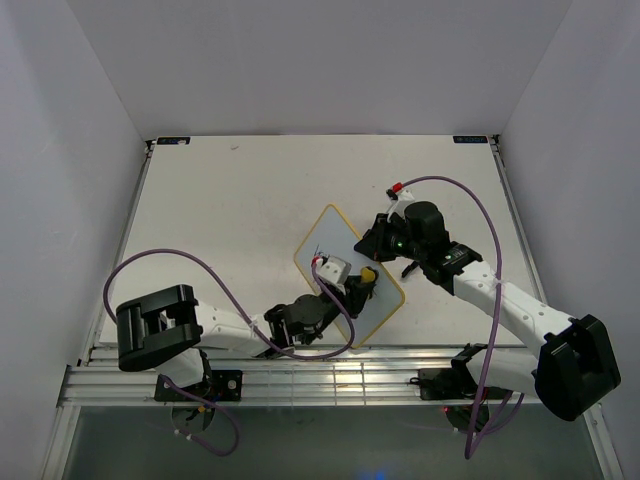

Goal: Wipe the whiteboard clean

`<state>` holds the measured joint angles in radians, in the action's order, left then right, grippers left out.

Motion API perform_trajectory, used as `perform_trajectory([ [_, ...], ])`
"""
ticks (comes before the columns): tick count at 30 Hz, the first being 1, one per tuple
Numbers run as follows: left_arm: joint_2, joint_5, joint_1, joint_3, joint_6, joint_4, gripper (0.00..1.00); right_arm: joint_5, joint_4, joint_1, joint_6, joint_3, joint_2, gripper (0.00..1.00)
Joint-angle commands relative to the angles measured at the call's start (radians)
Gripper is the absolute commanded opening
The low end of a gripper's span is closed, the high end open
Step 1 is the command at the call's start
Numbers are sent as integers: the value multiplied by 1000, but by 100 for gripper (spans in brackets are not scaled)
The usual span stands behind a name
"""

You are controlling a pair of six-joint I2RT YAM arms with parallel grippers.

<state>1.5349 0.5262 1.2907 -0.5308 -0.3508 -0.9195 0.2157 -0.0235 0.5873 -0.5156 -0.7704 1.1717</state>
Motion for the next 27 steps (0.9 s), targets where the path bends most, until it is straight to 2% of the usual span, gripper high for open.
perform_trajectory([
  [1,57,-141,56,-57,7,149,11,108,200,78,-109,-46,-15,8],
  [6,77,-138,70,-74,6,176,11,102,197,80,-107,-49,-20,8],
  [10,74,-65,67,-69,-4,211,11,100,194,80,-107,-49,-30,8],
  [14,45,-64,13,-43,-37,231,11,103,189,80,-107,-47,-37,8],
  [18,-5,-98,-88,6,-68,232,12,113,194,78,-107,-40,-41,8],
  [27,-36,-135,-246,69,-73,231,12,131,200,83,-113,-41,-43,8],
])
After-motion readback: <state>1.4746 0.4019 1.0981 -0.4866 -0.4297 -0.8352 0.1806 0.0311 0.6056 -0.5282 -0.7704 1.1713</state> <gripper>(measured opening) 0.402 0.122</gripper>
